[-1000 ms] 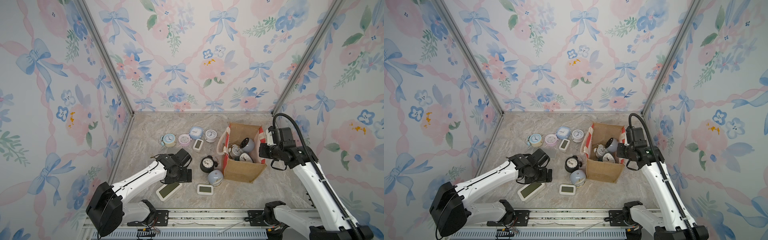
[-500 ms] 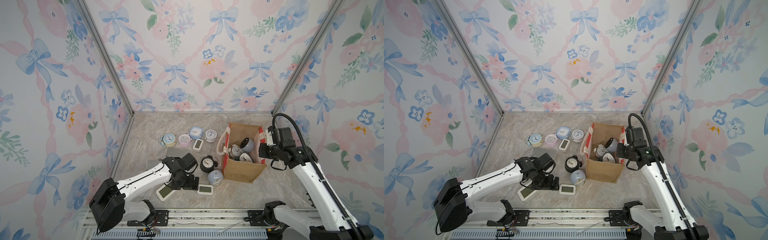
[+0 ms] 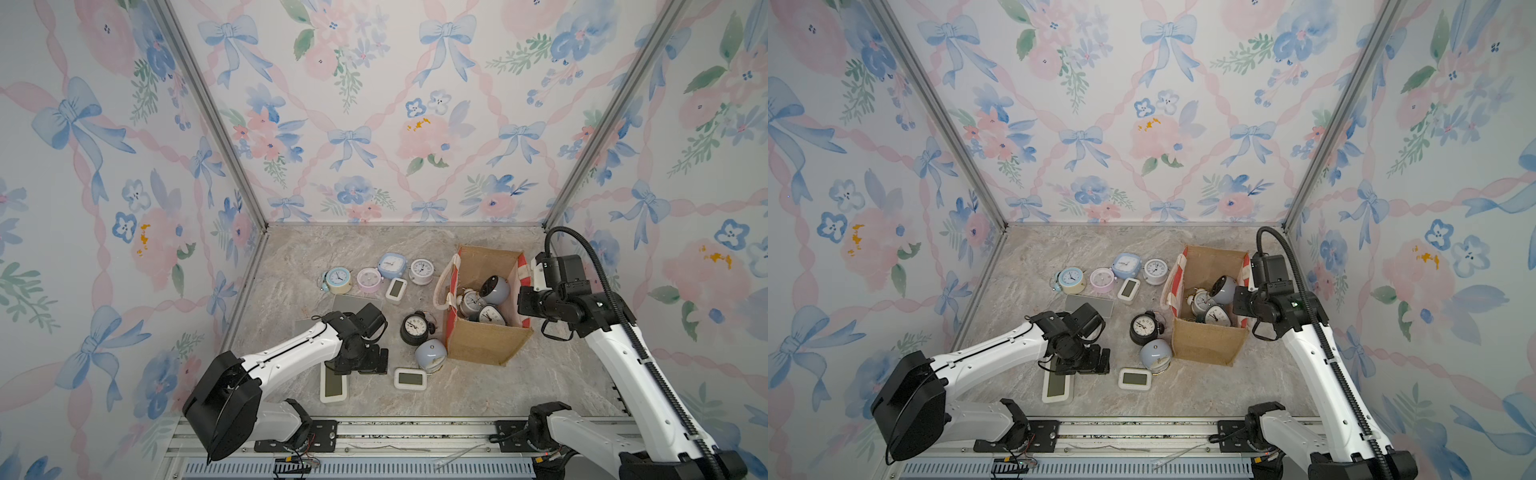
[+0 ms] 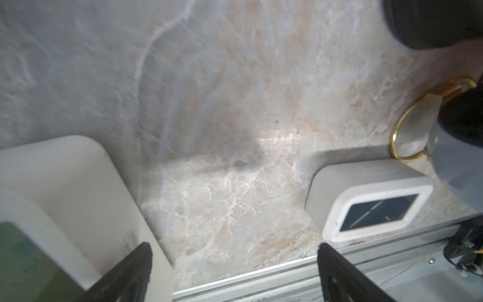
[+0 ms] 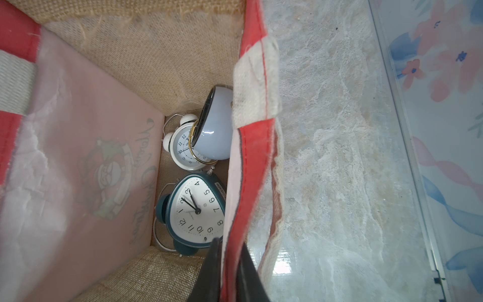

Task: Put the alarm clock into the canvas bag
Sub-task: Adjust the alarm at the center of the board, then pick up the alarm from the center of the board.

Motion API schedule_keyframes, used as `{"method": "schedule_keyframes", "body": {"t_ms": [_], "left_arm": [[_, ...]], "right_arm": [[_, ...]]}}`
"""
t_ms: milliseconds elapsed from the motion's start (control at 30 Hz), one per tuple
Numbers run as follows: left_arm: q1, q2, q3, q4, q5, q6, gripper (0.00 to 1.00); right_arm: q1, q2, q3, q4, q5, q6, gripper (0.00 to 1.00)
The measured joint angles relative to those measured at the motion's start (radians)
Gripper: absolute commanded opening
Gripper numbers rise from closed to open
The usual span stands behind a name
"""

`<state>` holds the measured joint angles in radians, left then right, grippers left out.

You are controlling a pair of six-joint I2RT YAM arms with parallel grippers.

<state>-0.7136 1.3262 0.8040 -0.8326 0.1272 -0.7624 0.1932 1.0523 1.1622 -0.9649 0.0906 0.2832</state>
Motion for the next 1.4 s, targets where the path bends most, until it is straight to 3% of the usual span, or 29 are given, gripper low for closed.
{"method": "schedule_keyframes", "body": {"t_ms": [133,367,567,733,900,1200,1400], "left_arm": [[0.041,0.0,0.003,-0.001,-0.04,0.003,0.98],[0.0,-0.017,0.036,-0.017,-0.091,-0.047,0.98],[0.032,-0.16,0.038,-0.058,-0.189,-0.168,0.98],[0.12,-0.298,0.01,-0.1,-0.274,-0.265,0.98],[0.156,-0.331,-0.033,-0.18,-0.343,-0.353,0.98],[0.159,-0.259,-0.122,-0.209,-0.35,-0.392,0.98],[0.159,-0.241,-0.2,-0.134,-0.267,-0.337,0.94]], "right_arm": [[0.0,0.001,0.0,0.0,0.0,0.0,0.14],[0.0,0.001,0.0,0.0,0.0,0.0,0.14],[0.004,0.002,0.0,0.0,0.0,0.0,0.14],[0.006,0.002,0.0,0.0,0.0,0.0,0.14],[0.007,0.002,0.0,0.0,0.0,0.0,0.14],[0.007,0.002,0.0,0.0,0.0,0.0,0.14],[0.007,0.002,0.0,0.0,0.0,0.0,0.14]]}}
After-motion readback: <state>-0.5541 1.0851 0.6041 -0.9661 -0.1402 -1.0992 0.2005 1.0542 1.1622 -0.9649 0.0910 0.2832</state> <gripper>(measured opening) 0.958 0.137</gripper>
